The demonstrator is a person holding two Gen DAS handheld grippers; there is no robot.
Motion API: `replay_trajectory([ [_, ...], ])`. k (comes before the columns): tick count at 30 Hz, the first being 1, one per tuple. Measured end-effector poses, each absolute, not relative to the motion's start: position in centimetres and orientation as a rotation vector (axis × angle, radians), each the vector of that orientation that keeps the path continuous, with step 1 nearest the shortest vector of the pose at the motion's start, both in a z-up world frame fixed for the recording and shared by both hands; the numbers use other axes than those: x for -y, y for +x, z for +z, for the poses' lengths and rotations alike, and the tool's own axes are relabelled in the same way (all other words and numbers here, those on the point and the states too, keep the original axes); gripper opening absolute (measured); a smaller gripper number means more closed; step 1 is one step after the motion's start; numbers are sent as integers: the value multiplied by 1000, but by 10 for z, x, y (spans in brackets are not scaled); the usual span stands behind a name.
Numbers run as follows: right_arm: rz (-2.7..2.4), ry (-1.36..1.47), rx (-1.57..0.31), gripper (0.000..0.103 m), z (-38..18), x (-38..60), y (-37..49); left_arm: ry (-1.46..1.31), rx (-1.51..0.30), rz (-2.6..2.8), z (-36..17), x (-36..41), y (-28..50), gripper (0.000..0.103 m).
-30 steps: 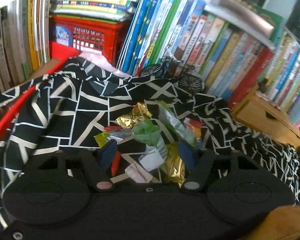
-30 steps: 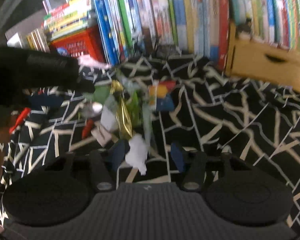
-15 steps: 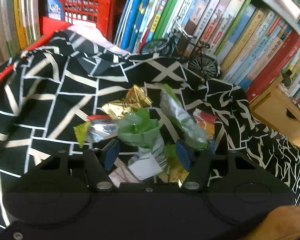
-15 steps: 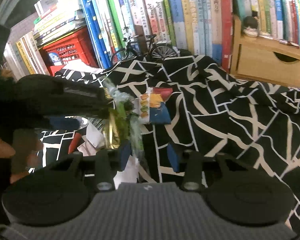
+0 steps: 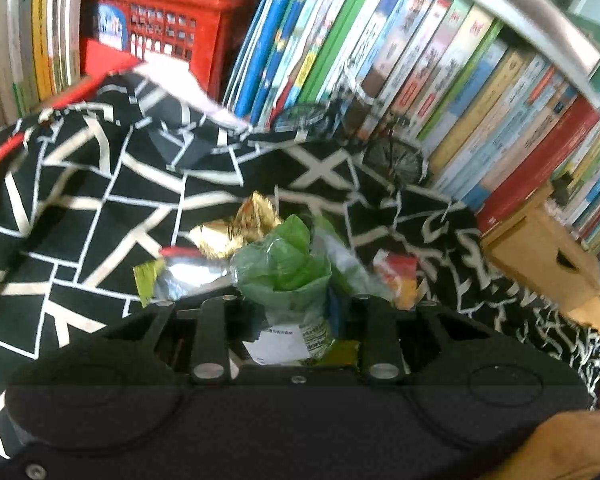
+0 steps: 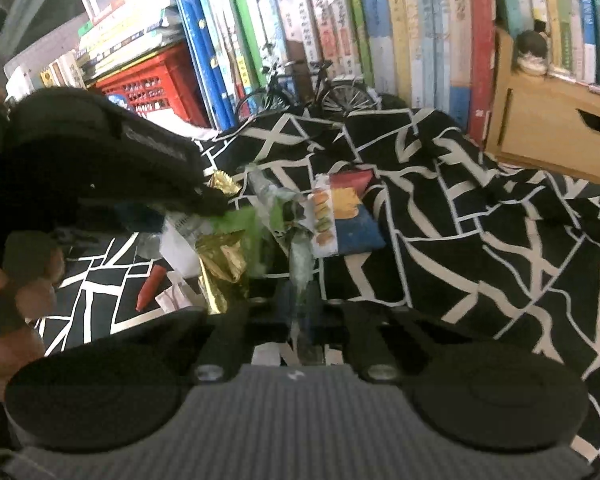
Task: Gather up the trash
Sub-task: 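Grasp the green plastic bag with the left tool while the right tool grasps a clear wrapper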
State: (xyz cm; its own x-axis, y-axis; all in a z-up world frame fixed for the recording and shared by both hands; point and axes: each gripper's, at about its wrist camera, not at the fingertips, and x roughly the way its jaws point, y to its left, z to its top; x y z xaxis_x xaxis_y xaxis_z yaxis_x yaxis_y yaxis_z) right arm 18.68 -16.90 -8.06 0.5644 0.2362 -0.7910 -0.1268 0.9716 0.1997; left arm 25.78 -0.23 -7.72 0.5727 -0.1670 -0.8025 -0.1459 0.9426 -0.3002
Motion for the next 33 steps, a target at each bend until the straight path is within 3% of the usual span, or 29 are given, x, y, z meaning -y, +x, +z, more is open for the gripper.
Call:
replay_trajectory([
  [17,121,159,-870,6,-35,195,145,-279,-895,-32,-25,7,223,28],
  [33,21,150,-788,6,13,184,28,-254,-861,-107,16,-8,102,28],
])
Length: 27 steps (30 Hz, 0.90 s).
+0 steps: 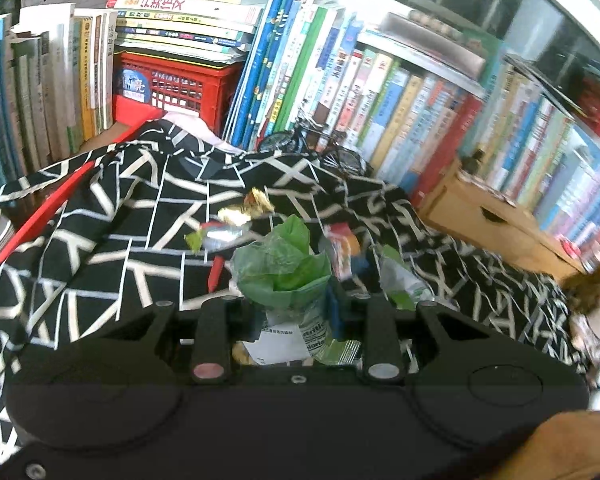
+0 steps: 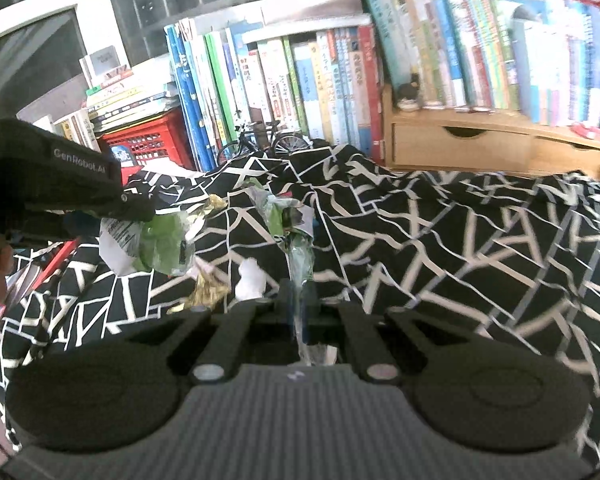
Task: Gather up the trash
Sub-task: 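Grasp the green plastic bag with the left tool while the right tool grasps a clear wrapper, then carry the green bag and clear wrapper to the black trash bag and release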
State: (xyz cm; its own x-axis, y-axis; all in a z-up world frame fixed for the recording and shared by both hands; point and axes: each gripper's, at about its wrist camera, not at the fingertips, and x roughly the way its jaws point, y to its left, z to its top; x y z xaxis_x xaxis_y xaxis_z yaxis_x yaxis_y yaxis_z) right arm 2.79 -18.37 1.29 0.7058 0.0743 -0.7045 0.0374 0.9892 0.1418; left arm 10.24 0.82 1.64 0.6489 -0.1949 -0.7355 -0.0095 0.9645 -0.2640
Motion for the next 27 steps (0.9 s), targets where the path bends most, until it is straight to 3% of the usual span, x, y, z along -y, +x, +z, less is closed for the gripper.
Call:
replay_trajectory([
  [14,-101,160,-717,6,61,150,-163,-154,-883,-227,37,-51,-87,28],
  [27,22,125,-738,6,66,140,-272,-184,-886,-126,30,-74,-236,29],
])
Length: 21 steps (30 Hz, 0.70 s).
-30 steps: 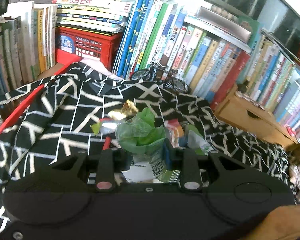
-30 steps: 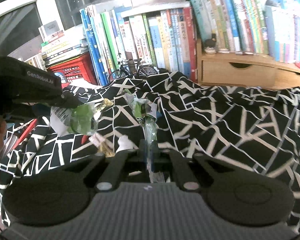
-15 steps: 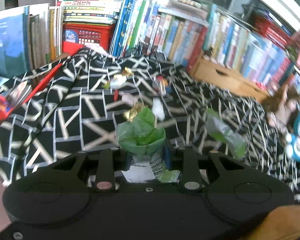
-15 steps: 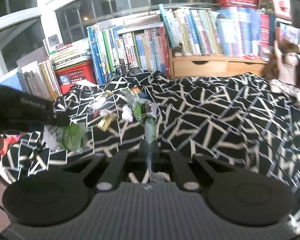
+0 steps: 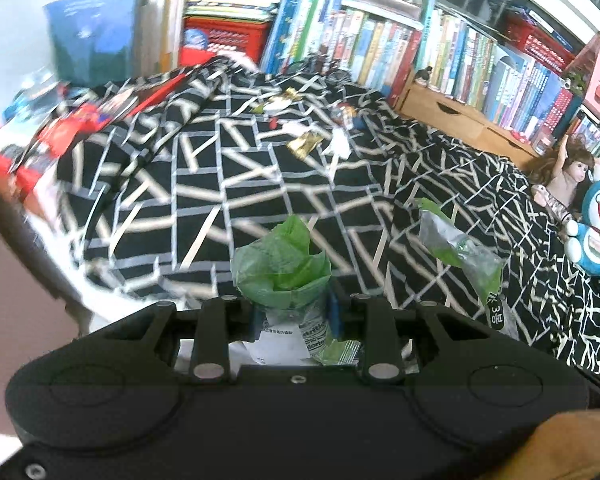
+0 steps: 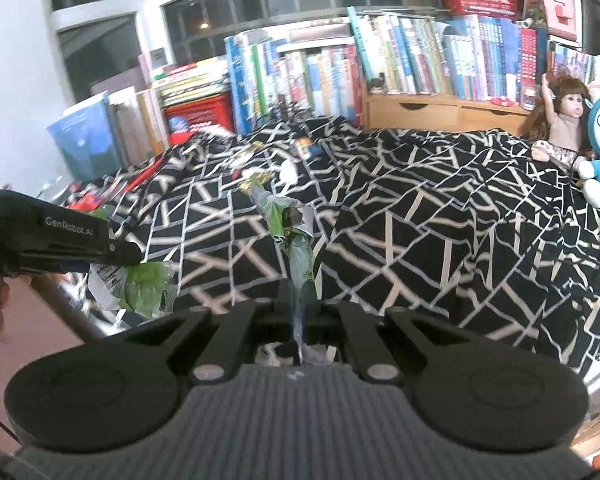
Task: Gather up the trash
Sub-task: 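Carry the green bag and clear wrapper to the black trash bag and release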
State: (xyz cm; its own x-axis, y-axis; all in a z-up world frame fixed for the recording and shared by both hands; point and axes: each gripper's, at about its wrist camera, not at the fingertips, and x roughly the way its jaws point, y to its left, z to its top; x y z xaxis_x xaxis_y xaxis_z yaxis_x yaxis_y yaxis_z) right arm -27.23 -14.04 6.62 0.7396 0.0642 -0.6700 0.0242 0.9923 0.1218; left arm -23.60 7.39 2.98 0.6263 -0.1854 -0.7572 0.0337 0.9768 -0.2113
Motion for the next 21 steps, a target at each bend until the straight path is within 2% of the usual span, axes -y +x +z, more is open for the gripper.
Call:
replay_trajectory([
  [10,161,97,-824,6,42,112,-337,-250,-967,11,-14,-110,-331,29],
  [21,245,62,-955,6,-40,55,-351,-294,-1094,71,-116,-168,-356,29],
])
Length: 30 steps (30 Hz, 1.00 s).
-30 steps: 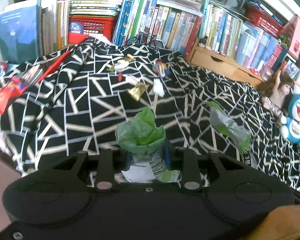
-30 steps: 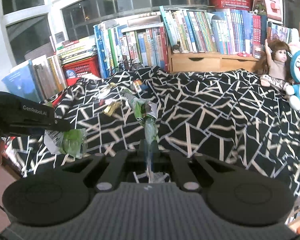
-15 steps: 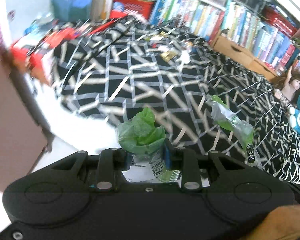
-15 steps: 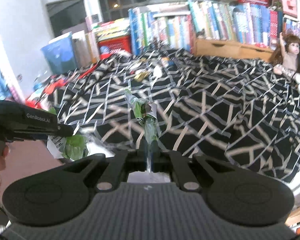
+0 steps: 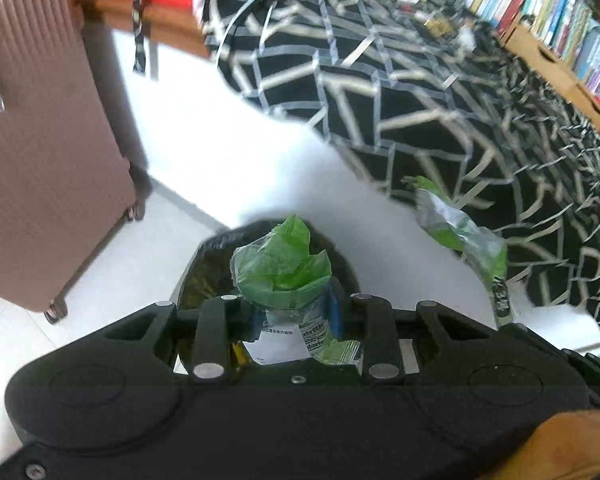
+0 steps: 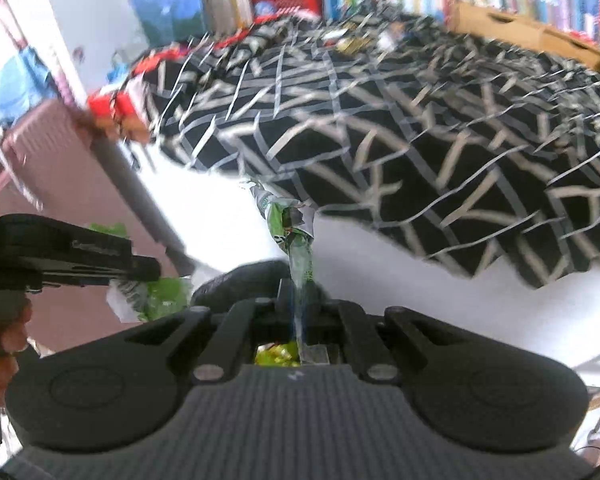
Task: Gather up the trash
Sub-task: 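Carry the green bag and clear wrapper to the black trash bag and release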
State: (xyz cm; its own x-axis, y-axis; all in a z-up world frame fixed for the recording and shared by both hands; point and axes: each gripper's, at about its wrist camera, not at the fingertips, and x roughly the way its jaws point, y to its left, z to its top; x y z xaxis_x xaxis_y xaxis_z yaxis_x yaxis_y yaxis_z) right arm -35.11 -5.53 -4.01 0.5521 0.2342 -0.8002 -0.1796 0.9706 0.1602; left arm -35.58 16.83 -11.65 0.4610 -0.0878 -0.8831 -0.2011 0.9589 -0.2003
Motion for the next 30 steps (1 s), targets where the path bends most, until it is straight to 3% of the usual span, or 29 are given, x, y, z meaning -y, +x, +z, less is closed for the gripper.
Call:
replay_trajectory([
  [13,352,-69,-1117,6,-178,7,-326,-291,-1205,64,-271,-193,-326,29],
  [26,356,-78,-1173,7,-289,-9,-300,-266,-1250,36,-379,-202,-299,30],
  [28,357,-78,-1178,17,-297,-8,-301,-265,-1260,35,-389,-202,-297,35],
  [30,352,-68,-1180,40,-303,-7,-300,-265,-1267,40,-395,-201,-295,49],
])
